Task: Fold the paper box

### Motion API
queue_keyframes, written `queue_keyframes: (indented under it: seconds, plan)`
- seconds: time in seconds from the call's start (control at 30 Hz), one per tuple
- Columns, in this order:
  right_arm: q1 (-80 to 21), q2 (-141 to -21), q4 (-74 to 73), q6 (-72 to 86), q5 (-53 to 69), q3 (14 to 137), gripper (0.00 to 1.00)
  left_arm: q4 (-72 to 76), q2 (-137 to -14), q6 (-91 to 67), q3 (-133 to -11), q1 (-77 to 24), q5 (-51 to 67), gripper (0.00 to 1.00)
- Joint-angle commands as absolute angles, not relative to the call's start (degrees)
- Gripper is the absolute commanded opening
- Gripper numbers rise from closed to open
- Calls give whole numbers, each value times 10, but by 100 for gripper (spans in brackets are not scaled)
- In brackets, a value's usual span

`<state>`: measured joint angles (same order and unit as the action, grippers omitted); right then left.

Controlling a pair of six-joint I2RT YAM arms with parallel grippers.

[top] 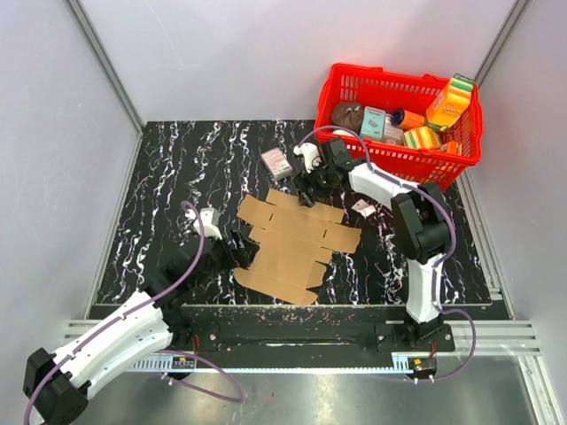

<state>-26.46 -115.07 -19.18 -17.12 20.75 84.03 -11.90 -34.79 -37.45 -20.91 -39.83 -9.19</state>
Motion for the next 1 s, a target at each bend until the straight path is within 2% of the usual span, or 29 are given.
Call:
queue_keyframes:
  seconds: [0.0, 0.33, 0.6, 0.8, 0.97]
  plan:
    - [-267, -1180, -245, -220, 238, 891, 91, -82, -353, -367, -205, -397, -78, 99]
    - [-268, -1241, -293, -238, 268, 928, 88, -74, -359, -361, -205, -397, -76, 99]
    - [-267, -1259, -336, -236, 295, 955, 69, -83, -346, -361, -199, -397, -83, 99]
    - [-266, -1249, -345, -234, 305, 956, 59, -86, -345, -364, -198, -397, -83, 99]
    - [-267, -1230, -356, -233, 334, 958, 46, -88, -342, -367, -197, -396, -83, 99]
